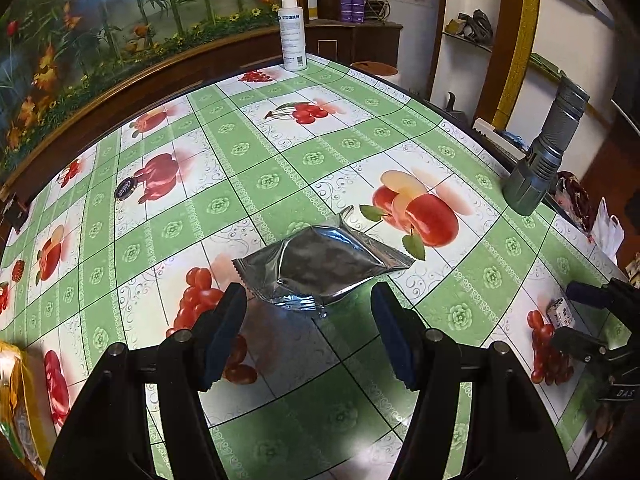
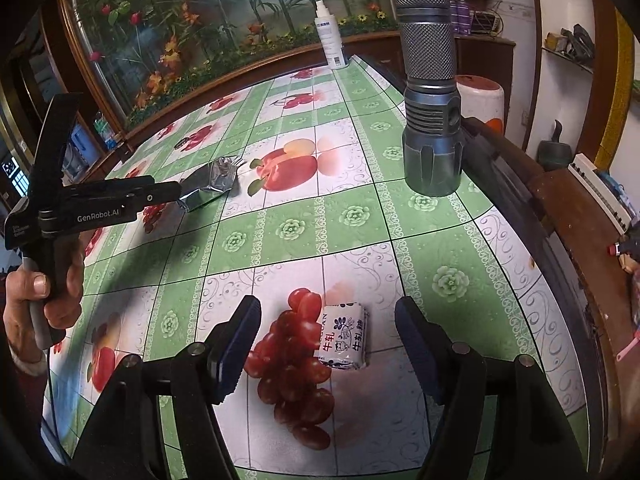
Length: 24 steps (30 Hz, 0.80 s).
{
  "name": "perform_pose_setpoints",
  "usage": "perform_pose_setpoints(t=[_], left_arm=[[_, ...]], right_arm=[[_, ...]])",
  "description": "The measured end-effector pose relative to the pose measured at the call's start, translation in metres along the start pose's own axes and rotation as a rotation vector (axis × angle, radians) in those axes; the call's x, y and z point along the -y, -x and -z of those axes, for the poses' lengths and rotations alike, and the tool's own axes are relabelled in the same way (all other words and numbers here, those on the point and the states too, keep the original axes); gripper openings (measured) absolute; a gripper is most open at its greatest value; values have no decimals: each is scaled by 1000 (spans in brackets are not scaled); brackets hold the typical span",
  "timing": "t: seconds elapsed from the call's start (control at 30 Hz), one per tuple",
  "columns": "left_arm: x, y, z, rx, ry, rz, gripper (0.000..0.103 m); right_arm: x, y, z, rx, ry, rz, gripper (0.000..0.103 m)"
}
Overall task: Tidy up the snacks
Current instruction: 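Reach and grasp the silver foil bag with left tool while right tool reaches the white candy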
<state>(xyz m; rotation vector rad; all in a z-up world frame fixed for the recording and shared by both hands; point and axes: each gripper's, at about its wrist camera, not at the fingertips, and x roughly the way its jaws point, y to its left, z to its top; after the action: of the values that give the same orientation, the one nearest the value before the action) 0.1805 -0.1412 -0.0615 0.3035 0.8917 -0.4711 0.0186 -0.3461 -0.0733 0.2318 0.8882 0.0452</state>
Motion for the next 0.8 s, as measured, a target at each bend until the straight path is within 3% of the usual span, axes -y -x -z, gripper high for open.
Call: perform_pose_setpoints(t=[0.23, 0.47, 0.8], left_arm=[[9, 7, -2, 51, -26, -73, 64], [13, -11, -6, 16, -82, -43, 64], [23, -50, -15, -17, -84, -106, 64]], right_arm=[[-7, 12, -2, 42, 1, 4, 73], [-8, 27, 3, 69, -15, 1, 73], [-6, 19, 8, 20, -50, -6, 74]])
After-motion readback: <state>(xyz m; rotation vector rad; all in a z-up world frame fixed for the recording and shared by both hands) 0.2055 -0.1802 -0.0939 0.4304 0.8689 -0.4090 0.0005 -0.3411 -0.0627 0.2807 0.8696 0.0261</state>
